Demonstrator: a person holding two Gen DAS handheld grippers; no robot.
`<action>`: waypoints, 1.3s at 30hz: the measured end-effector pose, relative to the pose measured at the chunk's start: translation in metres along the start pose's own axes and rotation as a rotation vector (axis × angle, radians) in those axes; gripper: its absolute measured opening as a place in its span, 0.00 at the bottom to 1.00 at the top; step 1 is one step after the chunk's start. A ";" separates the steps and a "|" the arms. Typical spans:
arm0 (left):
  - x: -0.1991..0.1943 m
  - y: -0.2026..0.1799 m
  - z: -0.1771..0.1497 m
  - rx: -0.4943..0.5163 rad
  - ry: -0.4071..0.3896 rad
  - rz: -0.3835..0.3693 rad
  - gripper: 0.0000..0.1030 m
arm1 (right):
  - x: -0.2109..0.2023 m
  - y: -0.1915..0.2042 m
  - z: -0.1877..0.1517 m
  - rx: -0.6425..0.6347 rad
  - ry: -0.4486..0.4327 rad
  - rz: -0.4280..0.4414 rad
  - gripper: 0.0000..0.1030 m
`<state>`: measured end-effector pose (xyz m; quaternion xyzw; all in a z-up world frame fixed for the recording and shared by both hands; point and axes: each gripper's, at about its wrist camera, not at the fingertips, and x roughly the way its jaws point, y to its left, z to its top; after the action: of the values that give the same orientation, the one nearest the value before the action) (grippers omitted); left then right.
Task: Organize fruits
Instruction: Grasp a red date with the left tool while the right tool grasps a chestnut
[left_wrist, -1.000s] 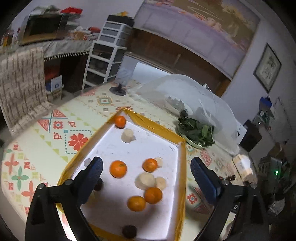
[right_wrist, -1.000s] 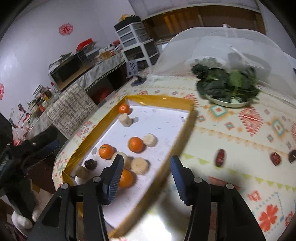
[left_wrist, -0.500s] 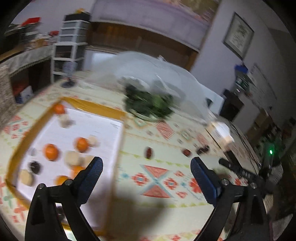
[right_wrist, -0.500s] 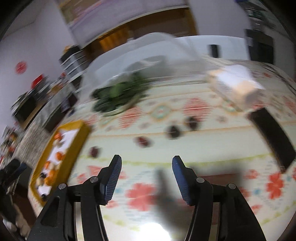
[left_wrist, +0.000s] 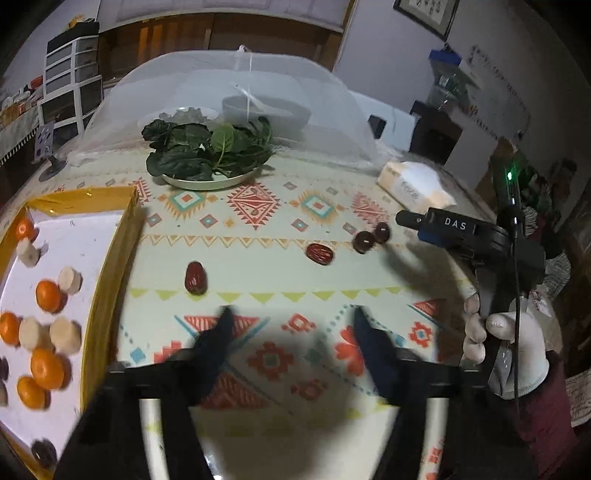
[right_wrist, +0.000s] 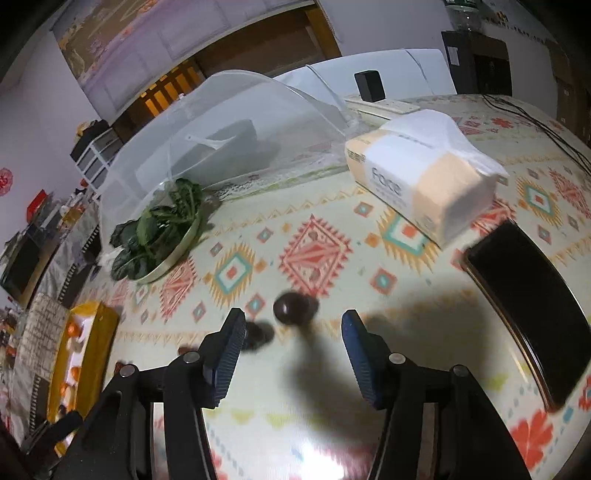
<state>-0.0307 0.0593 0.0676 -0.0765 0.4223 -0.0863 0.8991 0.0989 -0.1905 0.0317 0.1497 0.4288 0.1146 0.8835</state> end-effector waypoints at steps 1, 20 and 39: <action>0.005 0.003 0.004 -0.010 0.013 -0.010 0.40 | 0.008 0.002 0.002 -0.009 0.012 -0.014 0.55; 0.091 -0.036 0.045 0.073 0.068 -0.018 0.60 | 0.027 0.015 -0.002 -0.117 0.012 -0.049 0.28; 0.119 -0.045 0.040 0.135 0.052 0.023 0.30 | 0.015 -0.016 0.005 0.033 -0.012 0.024 0.28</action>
<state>0.0704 -0.0077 0.0133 -0.0085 0.4397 -0.1060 0.8918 0.1130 -0.2017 0.0181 0.1702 0.4236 0.1174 0.8820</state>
